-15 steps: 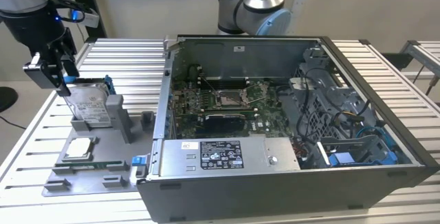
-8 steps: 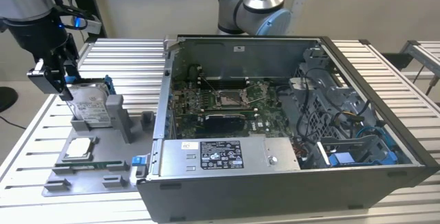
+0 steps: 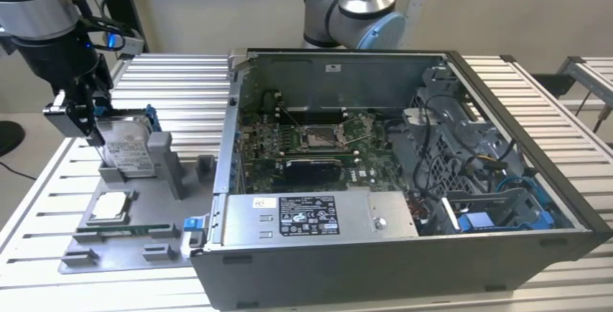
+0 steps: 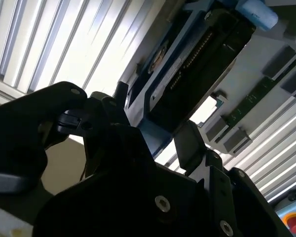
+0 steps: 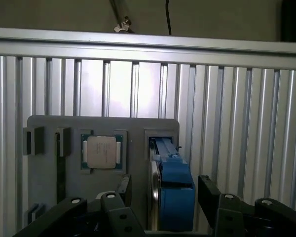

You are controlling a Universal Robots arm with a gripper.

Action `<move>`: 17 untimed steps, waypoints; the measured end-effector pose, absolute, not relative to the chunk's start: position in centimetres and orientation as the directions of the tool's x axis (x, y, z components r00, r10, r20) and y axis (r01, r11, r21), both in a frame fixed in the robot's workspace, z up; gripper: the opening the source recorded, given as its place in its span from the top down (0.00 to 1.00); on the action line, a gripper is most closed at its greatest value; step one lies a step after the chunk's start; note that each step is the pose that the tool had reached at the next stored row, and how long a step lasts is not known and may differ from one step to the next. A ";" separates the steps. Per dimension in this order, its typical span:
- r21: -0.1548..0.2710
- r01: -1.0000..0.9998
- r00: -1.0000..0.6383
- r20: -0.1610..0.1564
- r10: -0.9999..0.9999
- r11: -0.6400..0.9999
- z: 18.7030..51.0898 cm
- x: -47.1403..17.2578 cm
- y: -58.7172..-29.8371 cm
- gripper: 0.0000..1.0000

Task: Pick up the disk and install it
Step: 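Pick up the disk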

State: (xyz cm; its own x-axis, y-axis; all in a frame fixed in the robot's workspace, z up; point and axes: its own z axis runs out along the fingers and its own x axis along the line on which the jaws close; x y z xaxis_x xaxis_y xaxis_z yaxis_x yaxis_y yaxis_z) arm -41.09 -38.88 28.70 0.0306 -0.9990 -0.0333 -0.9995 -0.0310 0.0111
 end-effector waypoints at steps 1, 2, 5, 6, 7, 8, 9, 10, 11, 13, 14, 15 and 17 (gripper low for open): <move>0.011 -0.999 0.031 -0.033 -0.999 -0.031 28.7 -41.1 -38.9 0.00; 0.011 -0.999 0.031 -0.033 -0.999 -0.031 28.7 -41.1 -38.9 0.00; 0.011 -0.999 0.031 -0.037 -0.999 -0.031 28.8 -41.1 -38.9 0.00; 0.011 -0.999 0.031 -0.037 -0.999 -0.031 28.8 -41.1 -38.9 0.00; 0.011 -0.999 0.032 -0.038 -0.999 -0.032 28.8 -41.1 -38.9 0.00; 0.011 -0.999 0.032 -0.037 -0.999 -0.032 28.8 -41.1 -38.9 0.00; 0.011 -0.999 0.032 -0.037 -0.999 -0.033 28.8 -41.1 -38.9 0.00; 0.011 -0.999 0.032 -0.037 -0.999 -0.033 28.8 -41.1 -38.9 0.00; 0.011 -0.999 0.032 -0.038 -0.999 -0.033 28.8 -41.1 -38.9 0.00; 0.011 -0.999 0.032 -0.038 -0.999 -0.033 28.8 -41.1 -38.9 0.00; 0.011 -0.999 0.032 -0.037 -0.999 -0.033 28.8 -41.1 -38.9 0.00; 0.011 -0.999 0.032 -0.037 -0.999 -0.033 28.8 -41.1 -38.9 0.00; 0.011 -0.999 0.032 -0.037 -0.999 -0.033 28.8 -41.1 -38.9 1.00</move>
